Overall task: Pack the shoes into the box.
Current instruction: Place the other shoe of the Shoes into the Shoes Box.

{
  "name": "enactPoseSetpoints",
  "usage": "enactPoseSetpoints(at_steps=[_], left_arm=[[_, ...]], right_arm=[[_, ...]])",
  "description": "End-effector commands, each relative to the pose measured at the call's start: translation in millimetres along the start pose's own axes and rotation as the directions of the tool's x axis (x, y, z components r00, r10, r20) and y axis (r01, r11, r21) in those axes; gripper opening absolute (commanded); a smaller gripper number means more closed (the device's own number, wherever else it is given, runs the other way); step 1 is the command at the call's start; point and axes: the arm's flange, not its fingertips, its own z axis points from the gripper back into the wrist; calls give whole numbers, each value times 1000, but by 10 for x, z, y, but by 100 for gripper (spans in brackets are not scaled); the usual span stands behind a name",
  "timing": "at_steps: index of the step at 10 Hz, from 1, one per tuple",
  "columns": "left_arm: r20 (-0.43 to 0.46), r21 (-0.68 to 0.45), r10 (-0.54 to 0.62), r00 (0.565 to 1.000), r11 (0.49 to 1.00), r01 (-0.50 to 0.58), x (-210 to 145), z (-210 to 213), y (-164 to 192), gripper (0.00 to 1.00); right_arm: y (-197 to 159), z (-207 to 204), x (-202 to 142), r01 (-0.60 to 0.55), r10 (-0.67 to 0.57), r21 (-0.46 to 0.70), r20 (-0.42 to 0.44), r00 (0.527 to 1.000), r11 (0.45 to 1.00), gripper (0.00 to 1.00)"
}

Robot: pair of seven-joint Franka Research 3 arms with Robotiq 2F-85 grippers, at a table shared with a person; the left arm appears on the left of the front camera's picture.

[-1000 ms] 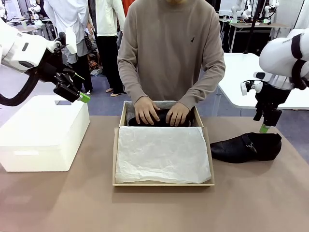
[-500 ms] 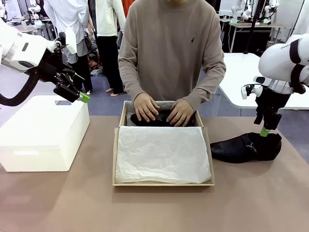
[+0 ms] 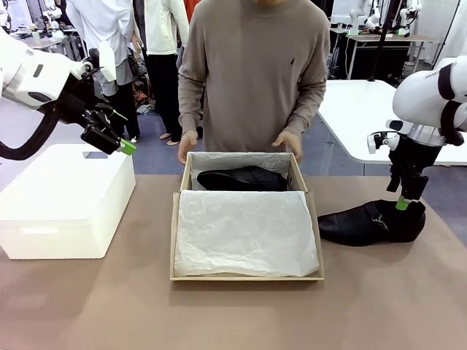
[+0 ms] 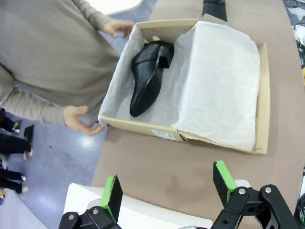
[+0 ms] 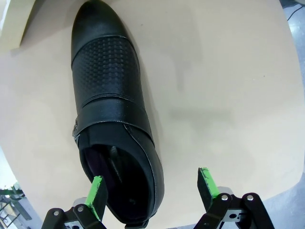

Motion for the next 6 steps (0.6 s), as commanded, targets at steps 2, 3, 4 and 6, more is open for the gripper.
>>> enactPoseSetpoints(at_steps=[2,3,4,6], left_arm=[[18,-13,-10,1000,1000,10,-24,-15,22,100],[18,-13,-10,1000,1000,10,-24,-15,22,100],[18,-13,-10,1000,1000,10,-24,-15,22,100],[18,-13,-10,1000,1000,10,-24,-15,22,100]], right_arm=[[0,-106,-83,-36,36,-8,9,999,999,100],[0,-150,-78,-55,55,-11,14,998,998,100],[-2,-187,-66,-70,70,-15,15,997,997,100],[-10,-249,-55,-84,84,-28,8,996,996,100]])
